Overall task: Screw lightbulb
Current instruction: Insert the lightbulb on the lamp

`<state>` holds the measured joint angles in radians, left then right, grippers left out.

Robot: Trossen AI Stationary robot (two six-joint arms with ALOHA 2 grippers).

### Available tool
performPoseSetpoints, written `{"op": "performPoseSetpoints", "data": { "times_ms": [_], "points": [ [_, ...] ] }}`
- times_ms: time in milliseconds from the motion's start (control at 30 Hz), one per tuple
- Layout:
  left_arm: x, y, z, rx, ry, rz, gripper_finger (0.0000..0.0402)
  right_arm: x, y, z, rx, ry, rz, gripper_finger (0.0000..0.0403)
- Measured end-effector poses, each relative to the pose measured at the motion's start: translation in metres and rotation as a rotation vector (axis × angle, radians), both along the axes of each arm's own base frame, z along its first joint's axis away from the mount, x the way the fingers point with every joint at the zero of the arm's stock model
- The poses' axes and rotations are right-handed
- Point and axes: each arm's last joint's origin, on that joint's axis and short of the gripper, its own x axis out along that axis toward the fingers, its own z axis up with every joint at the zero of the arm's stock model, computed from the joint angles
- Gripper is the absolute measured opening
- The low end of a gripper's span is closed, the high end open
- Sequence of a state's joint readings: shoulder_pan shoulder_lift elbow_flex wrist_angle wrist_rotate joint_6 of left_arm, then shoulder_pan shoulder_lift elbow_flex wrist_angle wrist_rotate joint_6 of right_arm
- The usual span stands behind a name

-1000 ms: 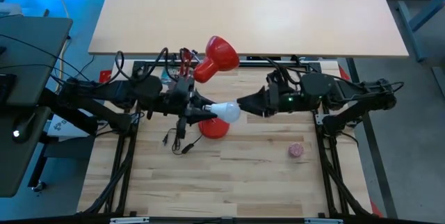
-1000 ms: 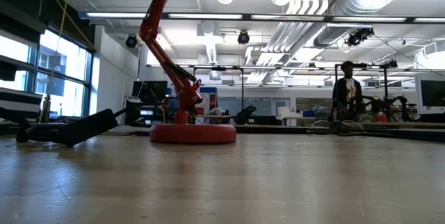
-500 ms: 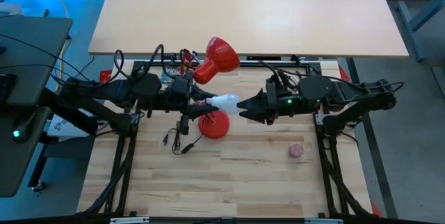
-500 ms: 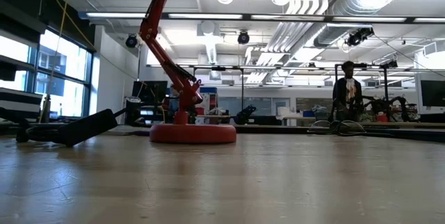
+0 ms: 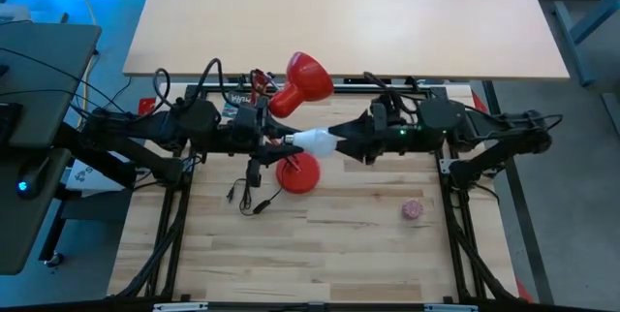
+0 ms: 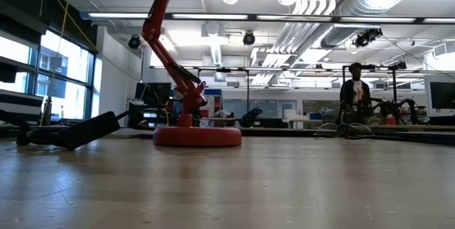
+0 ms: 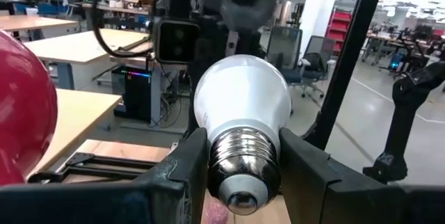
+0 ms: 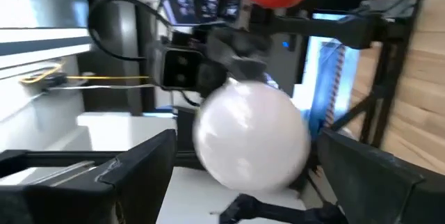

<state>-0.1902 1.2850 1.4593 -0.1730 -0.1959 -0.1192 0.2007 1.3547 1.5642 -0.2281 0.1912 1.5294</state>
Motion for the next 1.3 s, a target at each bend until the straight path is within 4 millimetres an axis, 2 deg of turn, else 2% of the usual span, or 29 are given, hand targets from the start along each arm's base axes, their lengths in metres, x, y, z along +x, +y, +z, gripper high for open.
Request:
{"op": "performPoseSetpoints", "data": {
  "times_ms": [300, 700, 1300],
  "points": [
    [0.003, 0.000, -0.001, 0.026, -0.003, 0.017, 0.0128, 0.017, 0.005, -0.009, 0.017, 0.008, 0.047, 0.0337],
    [0.003, 0.001, -0.001, 0.035, -0.003, 0.029, 0.0128, 0.018, 0.001, -0.007, 0.003, -0.020, 0.022, 0.0333],
    [0.003, 0.001, -0.001, 0.028, -0.004, 0.030, 0.0138, 0.018, 0.001, -0.007, -0.025, -0.018, 0.016, 0.0261]
  ]
}}
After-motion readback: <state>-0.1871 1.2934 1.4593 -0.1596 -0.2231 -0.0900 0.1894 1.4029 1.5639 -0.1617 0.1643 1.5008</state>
